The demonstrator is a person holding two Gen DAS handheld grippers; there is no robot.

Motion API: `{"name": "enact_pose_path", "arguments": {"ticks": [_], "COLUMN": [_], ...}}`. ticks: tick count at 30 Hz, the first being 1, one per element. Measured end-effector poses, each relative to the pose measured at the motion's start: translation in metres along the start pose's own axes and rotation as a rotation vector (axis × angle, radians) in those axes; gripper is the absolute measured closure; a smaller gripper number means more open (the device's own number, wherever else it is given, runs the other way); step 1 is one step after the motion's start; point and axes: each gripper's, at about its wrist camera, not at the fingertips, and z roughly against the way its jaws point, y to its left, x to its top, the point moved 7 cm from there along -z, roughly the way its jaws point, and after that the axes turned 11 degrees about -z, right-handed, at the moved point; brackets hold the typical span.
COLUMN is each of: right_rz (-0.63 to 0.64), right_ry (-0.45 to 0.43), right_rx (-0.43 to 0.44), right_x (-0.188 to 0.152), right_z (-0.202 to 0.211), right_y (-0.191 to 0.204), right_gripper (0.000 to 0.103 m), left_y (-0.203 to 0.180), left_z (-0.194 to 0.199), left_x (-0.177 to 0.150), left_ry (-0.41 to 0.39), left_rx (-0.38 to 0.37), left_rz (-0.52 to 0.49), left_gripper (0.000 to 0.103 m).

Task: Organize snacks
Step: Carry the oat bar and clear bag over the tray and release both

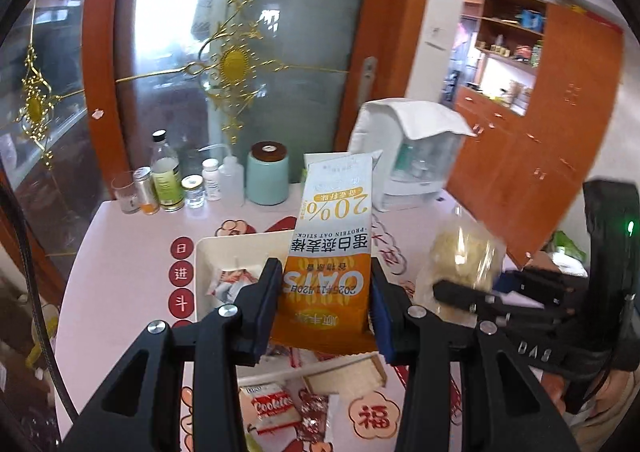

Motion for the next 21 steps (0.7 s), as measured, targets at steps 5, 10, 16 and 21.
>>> {"name": "enact_pose_path", "arguments": {"ticks": [5,10,16,21], "right_rz": [0.011,0.037,0.04,0.004], "right_ry": [-0.009,0.001,0.023,0.045], "right_rx": [0.026,0.014,-0.006,0.004], "right_x": [0.04,0.06,0.05,0.04], "right_z": [-0.031,-0.067,-0.086,-0.083], "right_y": [0.007,0.01,0.005,0.0], "right_gripper": [0.061,0.05,0.037,0.036], "left_y": [0.029,0.052,0.065,0.068], "left_z": [-0.04,-0.077,-0.08,-0.071], "left_x": [0.008,-0.007,-0.027,-0.034], "left_ry": [0.06,0.155,0.17,0.167], "left_rx": [0.095,0.098,0.108,0.115], "left_rz": [0.045,0.114,0.166,0.177], "left_gripper": [0.062,0.008,0.008,0.008]}}
